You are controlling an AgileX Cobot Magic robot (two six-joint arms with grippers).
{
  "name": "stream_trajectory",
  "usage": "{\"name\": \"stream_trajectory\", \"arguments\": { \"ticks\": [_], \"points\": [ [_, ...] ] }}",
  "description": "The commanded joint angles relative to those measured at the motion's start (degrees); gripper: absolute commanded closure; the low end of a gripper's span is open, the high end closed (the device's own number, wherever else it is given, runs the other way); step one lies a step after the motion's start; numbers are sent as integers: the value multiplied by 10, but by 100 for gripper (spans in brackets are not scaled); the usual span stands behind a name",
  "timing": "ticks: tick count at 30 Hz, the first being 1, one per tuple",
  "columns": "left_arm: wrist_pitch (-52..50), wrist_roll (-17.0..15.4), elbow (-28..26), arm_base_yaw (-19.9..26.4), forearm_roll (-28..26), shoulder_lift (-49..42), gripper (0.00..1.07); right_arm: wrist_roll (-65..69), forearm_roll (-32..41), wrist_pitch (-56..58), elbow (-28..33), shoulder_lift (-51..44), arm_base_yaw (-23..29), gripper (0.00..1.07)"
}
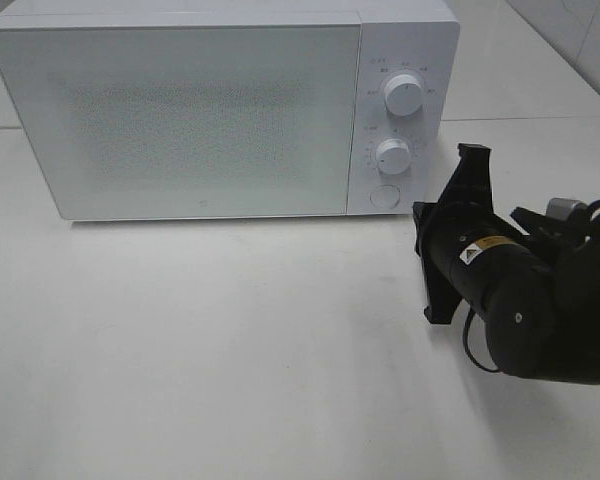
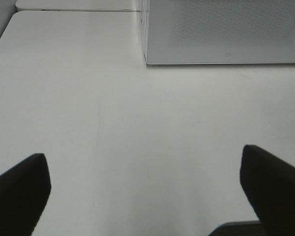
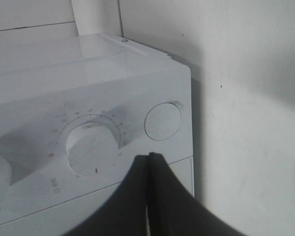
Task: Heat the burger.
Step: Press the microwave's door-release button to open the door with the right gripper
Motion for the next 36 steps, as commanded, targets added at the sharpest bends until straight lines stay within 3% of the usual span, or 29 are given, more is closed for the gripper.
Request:
{"name": "stream_trajectory", "arguments": {
  "ticks": [1,16,36],
  "points": [
    [-8,-1,1,2,-1,-4,6,8,-47,30,-36,18,-23,107],
    [-8,-1,1,2,0,-4,6,6,-92,83,-116,85,-65,107],
    [-8,-1,1,2,0,-4,6,-26,-51,93,-199,147,-70,107]
  ]
}}
